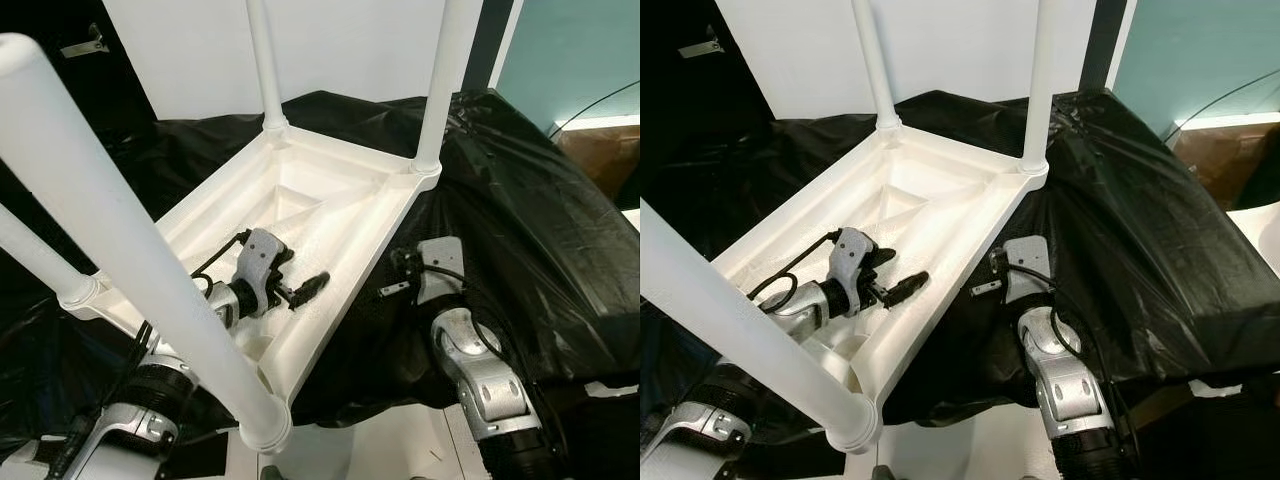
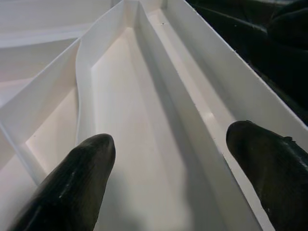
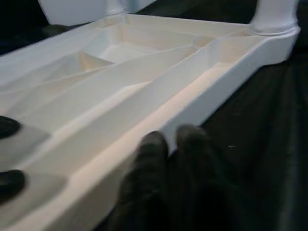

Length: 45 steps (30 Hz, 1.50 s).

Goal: Building children table

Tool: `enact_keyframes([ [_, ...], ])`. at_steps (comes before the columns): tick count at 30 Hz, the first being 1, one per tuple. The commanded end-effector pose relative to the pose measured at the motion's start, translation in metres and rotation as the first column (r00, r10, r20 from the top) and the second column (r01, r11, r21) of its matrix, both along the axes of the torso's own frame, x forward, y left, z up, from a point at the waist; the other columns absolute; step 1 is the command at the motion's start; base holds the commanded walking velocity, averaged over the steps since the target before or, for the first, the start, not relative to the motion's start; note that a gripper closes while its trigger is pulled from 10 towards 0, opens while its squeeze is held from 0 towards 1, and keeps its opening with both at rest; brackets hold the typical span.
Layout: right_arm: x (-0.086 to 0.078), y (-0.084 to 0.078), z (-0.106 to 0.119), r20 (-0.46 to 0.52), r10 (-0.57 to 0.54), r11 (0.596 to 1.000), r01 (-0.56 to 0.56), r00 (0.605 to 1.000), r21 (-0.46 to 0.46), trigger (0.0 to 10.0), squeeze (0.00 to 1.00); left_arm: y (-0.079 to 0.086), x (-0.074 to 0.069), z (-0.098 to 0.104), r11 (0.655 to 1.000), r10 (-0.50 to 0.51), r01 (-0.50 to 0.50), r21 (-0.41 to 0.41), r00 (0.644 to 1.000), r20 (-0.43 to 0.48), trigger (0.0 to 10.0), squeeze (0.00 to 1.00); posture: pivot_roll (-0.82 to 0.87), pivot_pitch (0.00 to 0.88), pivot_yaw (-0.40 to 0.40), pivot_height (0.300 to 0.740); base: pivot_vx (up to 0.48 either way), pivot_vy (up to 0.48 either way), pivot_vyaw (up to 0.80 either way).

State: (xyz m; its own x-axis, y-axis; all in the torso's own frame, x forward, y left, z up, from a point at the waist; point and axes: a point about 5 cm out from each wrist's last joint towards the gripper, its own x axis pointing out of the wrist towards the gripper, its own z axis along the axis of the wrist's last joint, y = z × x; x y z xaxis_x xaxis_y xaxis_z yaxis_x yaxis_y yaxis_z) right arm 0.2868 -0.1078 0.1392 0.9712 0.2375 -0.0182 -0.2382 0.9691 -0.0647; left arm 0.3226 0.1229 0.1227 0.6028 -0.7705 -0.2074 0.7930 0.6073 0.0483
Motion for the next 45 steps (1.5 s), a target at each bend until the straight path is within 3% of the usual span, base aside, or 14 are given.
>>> enact_keyframes([
  [1, 0.002, 0.004, 0.006, -0.012, 0.023, 0.999, -0.023, 1.000, 0.038, 10.0, 1.00, 0.008, 0.001, -0.007, 0.999, 0.018, -0.016, 0.043, 0.999, -0.042, 10.0, 0.00, -0.04, 0.015, 0.047, 0.740, 0.000, 0.000, 0.00],
  [4, 0.007, 0.006, 0.010, -0.045, 0.032, 0.997, -0.029, 0.998, 0.075, 10.0, 1.00, 0.010, 0.002, -0.010, 0.996, 0.018, -0.013, 0.088, 0.998, -0.052, 10.0, 0.00, -0.04, 0.012, 0.038, 0.740, 0.000, 0.000, 0.00],
  [6, 0.009, 0.006, 0.008, -0.109, 0.043, 0.995, -0.033, 0.993, 0.098, 10.0, 1.00, 0.010, -0.003, -0.015, 0.993, -0.036, 0.046, 0.111, 0.995, -0.091, 10.0, 0.00, -0.04, 0.013, 0.036, 0.740, 0.000, 0.000, 0.00],
  [11, 0.010, 0.003, 0.006, -0.170, 0.031, 0.994, -0.012, 0.985, 0.110, 10.0, 0.96, 0.009, -0.008, -0.017, 0.991, -0.081, 0.092, 0.101, 0.990, -0.112, 10.0, 0.00, -0.03, 0.015, 0.033, 0.740, 0.000, 0.000, 0.00],
  [12, 0.009, 0.003, 0.007, -0.180, 0.030, 0.993, -0.008, 0.983, 0.119, 10.0, 0.00, 0.009, -0.008, -0.017, 0.991, -0.083, 0.095, 0.097, 0.990, -0.113, 10.0, 0.00, -0.03, 0.016, 0.033, 0.740, 0.000, 0.000, 0.00],
  [21, 0.009, 0.008, 0.012, -0.213, 0.052, 0.982, -0.011, 0.976, 0.190, 10.0, 0.00, 0.006, -0.008, -0.017, 0.989, -0.102, 0.113, 0.092, 0.988, -0.116, 10.0, 0.00, -0.04, 0.013, 0.033, 0.740, 0.000, 0.000, 0.00],
  [23, 0.024, 0.004, 0.008, -0.251, 0.031, 0.984, 0.014, 0.968, 0.176, 10.0, 0.00, 0.001, -0.005, -0.016, 0.989, -0.104, 0.114, 0.091, 0.989, -0.107, 10.0, 0.00, -0.03, 0.007, 0.033, 0.740, 0.000, 0.000, 0.00],
  [30, 0.035, 0.003, 0.005, -0.306, 0.021, 0.982, 0.038, 0.952, 0.186, 10.0, 0.00, 0.000, -0.004, -0.017, 0.989, -0.100, 0.110, 0.097, 0.990, -0.103, 10.0, 0.00, -0.03, 0.003, 0.029, 0.740, 0.000, 0.000, 0.00],
  [32, 0.050, 0.005, 0.005, -0.374, 0.012, 0.973, 0.076, 0.927, 0.220, 10.0, 0.00, 0.001, -0.004, -0.018, 0.990, -0.088, 0.098, 0.103, 0.991, -0.103, 10.0, 0.00, -0.01, 0.000, 0.022, 0.740, 0.000, 0.000, 0.00],
  [35, 0.060, 0.007, 0.009, -0.412, 0.017, 0.965, 0.094, 0.911, 0.246, 10.0, 0.00, 0.002, -0.006, -0.020, 0.990, -0.082, 0.094, 0.106, 0.991, -0.105, 10.0, 0.00, 0.00, 0.000, 0.014, 0.740, 0.000, 0.000, 0.00],
  [41, 0.067, 0.007, 0.011, -0.439, 0.029, 0.957, 0.103, 0.898, 0.273, 10.0, 0.00, 0.005, -0.008, -0.021, 0.991, -0.073, 0.084, 0.106, 0.991, -0.108, 10.0, 0.00, 0.02, 0.004, 0.004, 0.740, 0.000, 0.000, 0.00],
  [42, 0.069, 0.005, 0.009, -0.461, 0.027, 0.953, 0.116, 0.887, 0.279, 5.3, 0.00, 0.005, -0.008, -0.021, 0.991, -0.069, 0.081, 0.106, 0.992, -0.108, 10.0, 0.00, 0.03, 0.006, 0.001, 0.740, 0.000, 0.000, 0.00],
  [44, 0.070, 0.003, 0.008, -0.475, 0.025, 0.951, 0.125, 0.880, 0.282, 5.3, 0.00, 0.005, -0.009, -0.021, 0.991, -0.067, 0.079, 0.105, 0.992, -0.108, 10.0, 0.00, 0.03, 0.006, 0.001, 0.740, 0.000, 0.000, 0.00],
  [45, 0.071, 0.002, 0.006, -0.497, 0.034, 0.947, 0.131, 0.867, 0.292, 0.0, 0.00, 0.005, -0.009, -0.022, 0.992, -0.066, 0.078, 0.104, 0.992, -0.109, 10.0, 0.00, 0.03, 0.008, -0.001, 0.740, 0.000, 0.000, 0.00],
])
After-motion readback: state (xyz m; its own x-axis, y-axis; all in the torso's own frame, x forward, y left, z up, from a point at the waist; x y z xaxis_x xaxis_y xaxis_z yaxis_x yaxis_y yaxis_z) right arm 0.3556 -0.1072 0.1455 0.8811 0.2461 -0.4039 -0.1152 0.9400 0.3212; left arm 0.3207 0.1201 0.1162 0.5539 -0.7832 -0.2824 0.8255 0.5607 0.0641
